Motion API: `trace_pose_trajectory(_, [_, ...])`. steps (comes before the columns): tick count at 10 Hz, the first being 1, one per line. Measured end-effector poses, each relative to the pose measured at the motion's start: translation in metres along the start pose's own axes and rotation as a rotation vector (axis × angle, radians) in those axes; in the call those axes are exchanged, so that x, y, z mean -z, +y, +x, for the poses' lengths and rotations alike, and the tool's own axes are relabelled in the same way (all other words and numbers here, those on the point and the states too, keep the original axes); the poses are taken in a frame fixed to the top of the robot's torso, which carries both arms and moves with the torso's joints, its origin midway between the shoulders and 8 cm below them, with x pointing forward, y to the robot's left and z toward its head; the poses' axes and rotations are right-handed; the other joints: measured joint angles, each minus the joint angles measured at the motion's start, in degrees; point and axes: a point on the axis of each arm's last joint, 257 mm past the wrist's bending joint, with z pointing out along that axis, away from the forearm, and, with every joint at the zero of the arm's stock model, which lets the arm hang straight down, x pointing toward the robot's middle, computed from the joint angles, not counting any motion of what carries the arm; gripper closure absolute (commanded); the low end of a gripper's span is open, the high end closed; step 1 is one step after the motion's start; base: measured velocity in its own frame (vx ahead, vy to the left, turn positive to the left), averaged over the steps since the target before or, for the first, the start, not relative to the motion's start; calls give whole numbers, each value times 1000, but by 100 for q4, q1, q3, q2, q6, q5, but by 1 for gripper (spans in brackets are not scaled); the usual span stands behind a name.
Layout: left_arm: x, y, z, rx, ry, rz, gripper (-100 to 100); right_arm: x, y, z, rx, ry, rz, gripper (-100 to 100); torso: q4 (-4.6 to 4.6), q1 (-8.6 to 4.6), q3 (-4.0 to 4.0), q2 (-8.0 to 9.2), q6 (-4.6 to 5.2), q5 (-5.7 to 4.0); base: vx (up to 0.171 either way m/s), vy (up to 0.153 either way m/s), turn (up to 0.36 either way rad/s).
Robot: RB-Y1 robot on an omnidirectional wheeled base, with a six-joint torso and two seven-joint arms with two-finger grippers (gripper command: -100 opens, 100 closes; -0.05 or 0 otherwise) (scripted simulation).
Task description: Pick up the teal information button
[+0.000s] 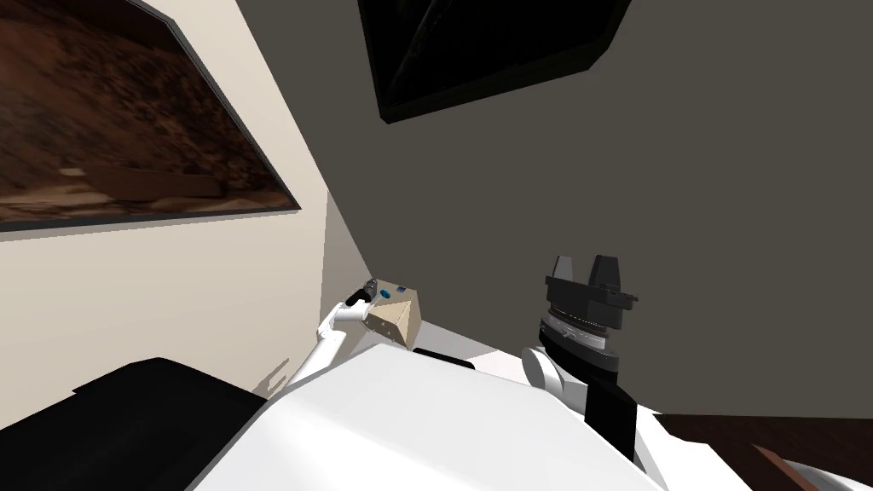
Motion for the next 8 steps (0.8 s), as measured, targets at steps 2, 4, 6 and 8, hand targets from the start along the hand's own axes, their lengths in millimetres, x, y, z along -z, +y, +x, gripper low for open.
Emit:
trace_pose_trajectory(2, [-8, 18, -10, -1, -22, -77, -100, 0, 0, 0, 0, 0, 0, 0, 0, 3, 0, 1, -1, 1, -2, 9, -129])
trace_pose_trajectory(4, [-13, 37, -21, -1, -42, -156, -100, 0, 0, 0, 0, 0, 0, 0, 0, 5, 0, 1, -1, 1, -1, 12, -41])
trace_pose_trajectory(6, [-18, 55, -28, -1, -55, -215, -100, 0, 0, 0, 0, 0, 0, 0, 1, 4, 0, 0, 5, 0, -3, 15, -160])
trace_pose_trajectory(8, [-24, 72, -35, -3, -70, -284, -100, 0, 0, 0, 0, 0, 0, 0, 1, 9, 0, 0, 3, 2, -4, 25, -145])
